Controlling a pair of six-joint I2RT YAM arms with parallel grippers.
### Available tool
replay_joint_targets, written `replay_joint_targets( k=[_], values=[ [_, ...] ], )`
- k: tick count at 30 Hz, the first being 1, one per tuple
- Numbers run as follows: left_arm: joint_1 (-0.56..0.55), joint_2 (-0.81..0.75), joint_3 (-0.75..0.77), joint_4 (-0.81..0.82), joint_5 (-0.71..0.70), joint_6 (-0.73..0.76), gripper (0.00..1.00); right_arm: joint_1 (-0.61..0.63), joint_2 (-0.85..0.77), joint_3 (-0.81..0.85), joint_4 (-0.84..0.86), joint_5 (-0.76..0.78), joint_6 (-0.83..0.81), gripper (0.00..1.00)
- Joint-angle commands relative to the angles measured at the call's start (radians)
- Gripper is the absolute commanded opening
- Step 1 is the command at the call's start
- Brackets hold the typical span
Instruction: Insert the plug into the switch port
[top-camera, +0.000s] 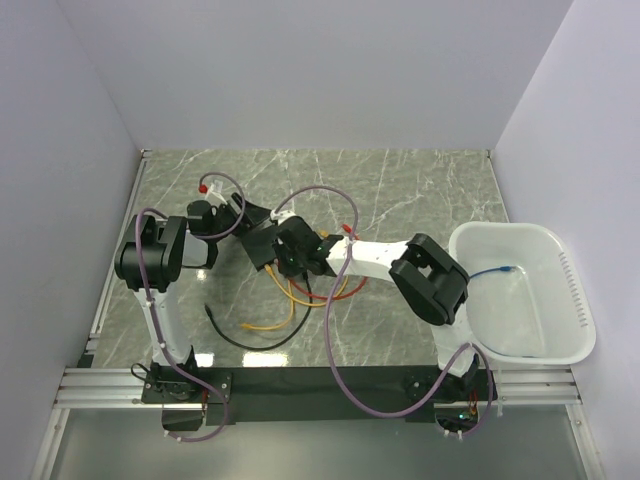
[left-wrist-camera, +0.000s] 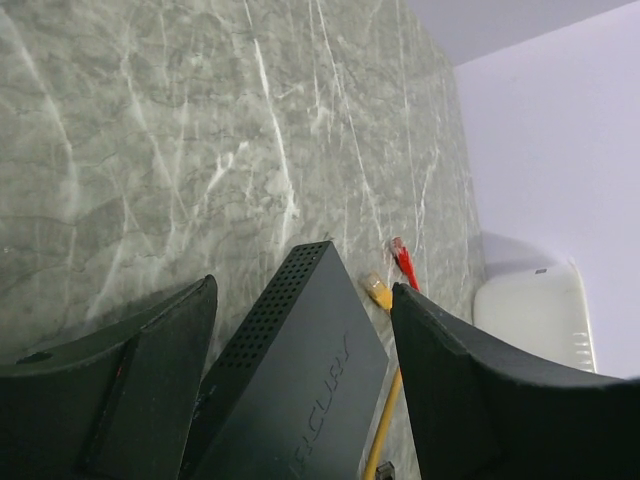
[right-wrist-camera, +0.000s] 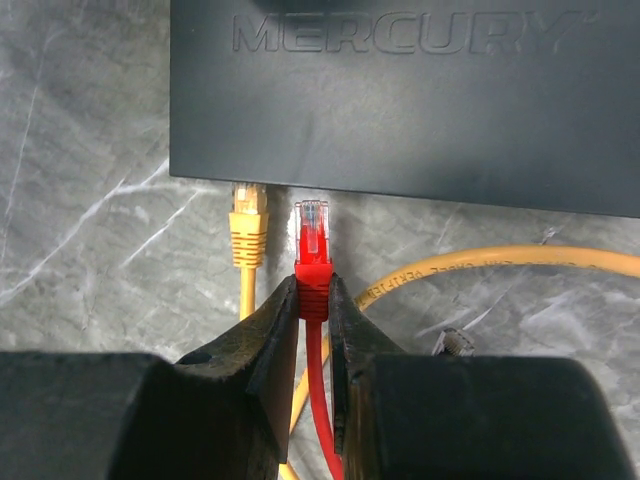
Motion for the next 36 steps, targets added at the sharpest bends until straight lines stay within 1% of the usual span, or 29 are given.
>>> replay_joint_targets(
  k=[1,8,17,36],
  values=[
    [-0.006,0.006,0.029,0.07,0.04,-0.001,0.75,0.006,0.021,0.052,-0.006,0.042,-0.008,0.0],
    [-0.012,0.009,0.03,0.076,0.049,0.004,0.74,0.008,0.056,0.085,-0.031,0.043,0.004,0.0],
    [-0.012,0.018,0.032,0.076,0.058,0.007,0.73,0.008,0.044,0.043,-0.014,0.043,0.023,0.0],
    [-0.029,0.072,0.029,0.079,0.099,0.021,0.7,0.008,0.067,0.132,-0.032,0.092,0.041,0.0]
  ],
)
